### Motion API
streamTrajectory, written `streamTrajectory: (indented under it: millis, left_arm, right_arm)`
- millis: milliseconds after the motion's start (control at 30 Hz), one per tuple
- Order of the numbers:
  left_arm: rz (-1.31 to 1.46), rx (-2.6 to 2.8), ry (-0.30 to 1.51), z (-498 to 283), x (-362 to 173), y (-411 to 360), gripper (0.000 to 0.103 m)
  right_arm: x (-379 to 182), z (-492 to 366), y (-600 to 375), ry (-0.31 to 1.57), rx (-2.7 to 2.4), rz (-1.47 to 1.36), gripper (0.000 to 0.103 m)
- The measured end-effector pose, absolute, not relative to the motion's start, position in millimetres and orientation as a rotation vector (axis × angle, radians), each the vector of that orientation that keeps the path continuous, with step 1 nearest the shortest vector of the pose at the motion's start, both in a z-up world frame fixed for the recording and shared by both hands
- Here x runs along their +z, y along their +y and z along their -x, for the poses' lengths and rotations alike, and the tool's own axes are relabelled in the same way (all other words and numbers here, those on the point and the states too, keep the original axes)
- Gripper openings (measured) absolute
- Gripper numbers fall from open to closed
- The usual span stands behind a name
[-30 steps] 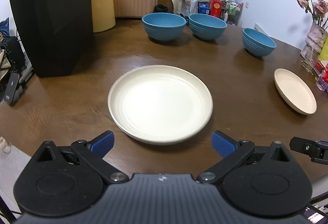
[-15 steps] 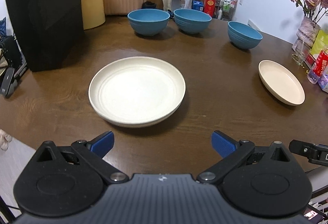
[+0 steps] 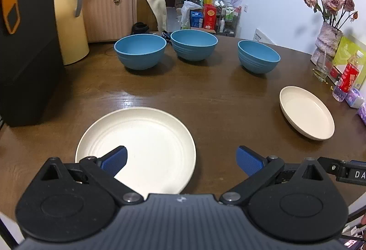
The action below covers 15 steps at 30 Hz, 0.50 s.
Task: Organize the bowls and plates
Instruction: 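Move both open tools toward the next cream plates on the table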
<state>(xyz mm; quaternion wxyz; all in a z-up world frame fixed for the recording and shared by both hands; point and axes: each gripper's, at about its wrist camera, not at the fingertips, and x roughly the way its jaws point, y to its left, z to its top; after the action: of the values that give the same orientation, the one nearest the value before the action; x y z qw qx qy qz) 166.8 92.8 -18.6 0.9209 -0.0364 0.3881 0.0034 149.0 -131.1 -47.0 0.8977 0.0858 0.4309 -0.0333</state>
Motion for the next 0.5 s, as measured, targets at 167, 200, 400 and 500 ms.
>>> streamTrajectory:
  millis: [167, 200, 400, 500]
  left_arm:
    - [0.063, -0.052, 0.814, -186.0, -25.2, 97.5, 0.103]
    - [0.059, -0.065, 0.818, -189.1, -26.7, 97.7, 0.103]
    - [0.061, -0.132, 0.859, -200.4, -39.4, 92.2, 0.103]
    - [0.065, -0.143, 0.87, -203.7, -43.4, 89.0, 0.103]
  right_arm:
    - [-48.6, -161.7, -119.3, 0.892, -0.09, -0.186, 0.103]
    - [-48.7, -162.1, -118.5, 0.892, -0.095, -0.191, 0.103]
    - [-51.2, -162.1, -116.8, 0.916, -0.141, -0.185, 0.103]
    - [-52.7, -163.4, -119.2, 0.929, -0.157, -0.182, 0.103]
